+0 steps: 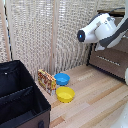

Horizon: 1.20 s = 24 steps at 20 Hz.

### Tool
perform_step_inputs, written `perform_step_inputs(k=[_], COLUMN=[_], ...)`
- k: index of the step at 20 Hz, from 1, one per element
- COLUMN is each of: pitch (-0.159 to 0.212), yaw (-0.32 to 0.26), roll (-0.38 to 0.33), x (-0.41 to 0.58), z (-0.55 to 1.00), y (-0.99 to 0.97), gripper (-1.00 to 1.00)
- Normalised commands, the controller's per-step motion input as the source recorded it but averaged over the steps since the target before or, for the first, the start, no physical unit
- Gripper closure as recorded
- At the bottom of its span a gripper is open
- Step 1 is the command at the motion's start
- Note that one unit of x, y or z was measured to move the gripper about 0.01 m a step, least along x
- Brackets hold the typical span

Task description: Kindly move your gripper toward the top drawer's handle. With caution, hold the handle robustly using your gripper and pull open the top drawer. Let the handle go. Relocate your gripper to the bowl placed in the background. Gently hold the bowl using your gripper. Bring the gripper and the bowl to the ajar drawer. Softly release the bowl into it.

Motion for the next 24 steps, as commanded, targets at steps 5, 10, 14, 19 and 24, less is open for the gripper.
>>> perform_step_inputs(k=[5, 10, 14, 19, 24], pitch=[0.065, 0.055, 0.023, 0.003, 0.001], yaw=[0.000, 0.003, 0.076, 0.096, 0.122], roll=[-0.068, -0.086, -0.036, 0.000, -0.003], x=[0.186, 0.090, 0.047, 0.022, 0.075], z=[0.04, 0.01, 0.00, -0.02, 0.00], y=[0.92, 0.89, 0.28, 0.04, 0.34], gripper=[1.00, 1.00, -1.00, -1.00, -1.00])
